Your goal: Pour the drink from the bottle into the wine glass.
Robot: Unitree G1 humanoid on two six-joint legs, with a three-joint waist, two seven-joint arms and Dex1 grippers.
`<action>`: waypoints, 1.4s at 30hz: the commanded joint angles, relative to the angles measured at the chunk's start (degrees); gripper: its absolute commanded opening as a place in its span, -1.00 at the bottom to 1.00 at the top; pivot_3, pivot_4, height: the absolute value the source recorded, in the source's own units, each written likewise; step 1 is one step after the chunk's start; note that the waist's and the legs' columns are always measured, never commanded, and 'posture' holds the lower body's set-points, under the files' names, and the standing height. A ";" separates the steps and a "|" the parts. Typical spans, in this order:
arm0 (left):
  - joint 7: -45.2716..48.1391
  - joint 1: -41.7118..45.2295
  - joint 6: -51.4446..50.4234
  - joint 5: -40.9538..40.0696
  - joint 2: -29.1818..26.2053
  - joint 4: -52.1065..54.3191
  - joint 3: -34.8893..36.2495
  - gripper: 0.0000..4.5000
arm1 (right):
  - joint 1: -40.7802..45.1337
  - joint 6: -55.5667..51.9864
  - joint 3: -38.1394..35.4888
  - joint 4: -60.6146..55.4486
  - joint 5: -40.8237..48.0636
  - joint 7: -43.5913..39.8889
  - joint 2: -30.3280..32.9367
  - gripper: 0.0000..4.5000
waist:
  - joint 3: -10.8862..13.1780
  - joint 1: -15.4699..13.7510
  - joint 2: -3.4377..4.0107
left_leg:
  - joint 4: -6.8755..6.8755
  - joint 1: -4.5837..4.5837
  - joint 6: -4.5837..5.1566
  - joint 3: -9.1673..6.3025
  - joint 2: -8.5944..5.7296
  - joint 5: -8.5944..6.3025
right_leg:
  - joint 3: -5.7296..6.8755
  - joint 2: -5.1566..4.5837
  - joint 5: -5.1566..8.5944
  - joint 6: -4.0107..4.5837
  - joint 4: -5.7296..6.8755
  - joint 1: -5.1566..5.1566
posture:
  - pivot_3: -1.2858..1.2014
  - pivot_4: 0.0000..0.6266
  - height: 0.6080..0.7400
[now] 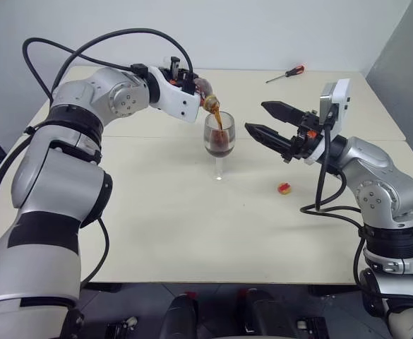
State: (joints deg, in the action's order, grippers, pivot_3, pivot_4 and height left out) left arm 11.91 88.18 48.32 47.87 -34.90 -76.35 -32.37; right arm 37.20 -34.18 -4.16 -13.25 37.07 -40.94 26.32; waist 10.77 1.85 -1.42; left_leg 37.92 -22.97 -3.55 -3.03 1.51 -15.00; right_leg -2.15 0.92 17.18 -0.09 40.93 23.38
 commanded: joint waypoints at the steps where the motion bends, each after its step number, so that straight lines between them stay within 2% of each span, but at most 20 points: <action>1: -1.27 3.49 0.25 -0.11 -1.24 0.57 -0.03 -0.65 | 1.49 0.94 -0.35 -1.44 0.03 -0.07 0.06 0.74 | 0.00 0.00 0.00 | 0.00 0.00 0.00 0.00 0.00 0.00 | 0.00 0.00 0.00 0.00 0.00 0.00 | 0.03 -0.52 1.00; 30: -2.30 3.61 0.19 0.25 -0.98 0.37 -0.83 -0.65 | 1.31 0.72 -0.47 -1.49 -0.08 0.07 0.32 0.74 | 0.00 0.00 0.00 | 0.01 0.00 0.00 0.01 0.00 0.00 | 0.00 0.00 0.00 0.00 0.02 0.00 | 0.03 -0.52 1.00; 42: 7.92 0.05 -1.03 -9.02 1.21 0.19 5.62 -0.65 | 1.55 0.61 -0.14 -0.95 -0.24 0.16 0.19 0.74 | 0.00 0.01 0.00 | 0.02 0.01 0.00 0.03 0.00 0.00 | 0.00 0.00 0.00 0.00 0.04 0.01 | 0.03 -0.52 1.00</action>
State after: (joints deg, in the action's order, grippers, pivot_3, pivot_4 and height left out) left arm 18.81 87.64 47.77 41.62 -33.41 -76.87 -29.16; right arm 37.21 -34.18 -3.58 -13.11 36.99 -40.96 26.32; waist 10.77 1.86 -1.42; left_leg 37.94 -22.96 -3.55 -3.00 1.51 -14.99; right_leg -2.15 0.92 17.18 -0.08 40.97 23.40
